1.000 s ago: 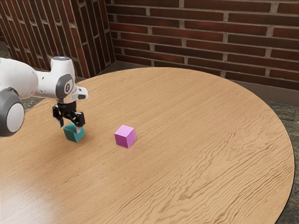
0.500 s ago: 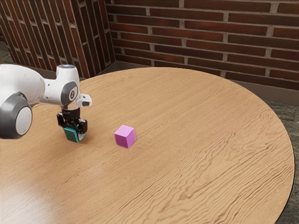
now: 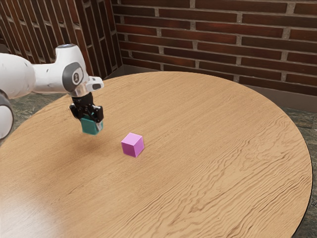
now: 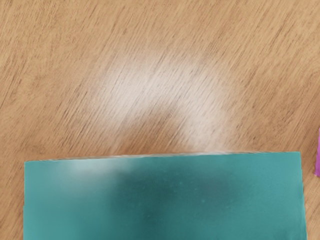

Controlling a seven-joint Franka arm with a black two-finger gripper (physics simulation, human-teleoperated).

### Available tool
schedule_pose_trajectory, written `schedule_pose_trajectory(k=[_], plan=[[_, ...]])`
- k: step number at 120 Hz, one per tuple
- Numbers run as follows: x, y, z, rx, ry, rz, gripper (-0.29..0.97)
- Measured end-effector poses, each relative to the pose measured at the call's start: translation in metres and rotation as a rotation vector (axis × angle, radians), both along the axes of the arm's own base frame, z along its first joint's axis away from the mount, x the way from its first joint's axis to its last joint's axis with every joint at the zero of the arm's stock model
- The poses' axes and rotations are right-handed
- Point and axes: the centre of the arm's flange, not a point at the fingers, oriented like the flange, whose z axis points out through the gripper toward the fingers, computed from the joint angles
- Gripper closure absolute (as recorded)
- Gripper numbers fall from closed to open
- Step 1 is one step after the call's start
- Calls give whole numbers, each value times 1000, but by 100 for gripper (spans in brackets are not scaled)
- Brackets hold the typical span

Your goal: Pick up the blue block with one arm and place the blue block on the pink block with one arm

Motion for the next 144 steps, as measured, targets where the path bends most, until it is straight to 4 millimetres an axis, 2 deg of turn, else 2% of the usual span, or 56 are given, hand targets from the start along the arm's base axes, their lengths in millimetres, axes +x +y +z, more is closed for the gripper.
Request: schedule_pose_trajectory(k=[13, 19, 32, 48, 83, 103, 122, 144], plan=[[8, -47, 29, -61, -52, -21, 35], [11, -67, 34, -90, -63, -25, 35], [20, -98, 30, -144, -67, -20, 35], [28, -117, 14, -169, -48, -3, 38], [39, -138, -8, -171, -23, 17, 39], [42, -142, -23, -165, -1, 31, 39], [47, -147, -21, -153, -7, 22, 19], [50, -149, -12, -144, -20, 13, 8]])
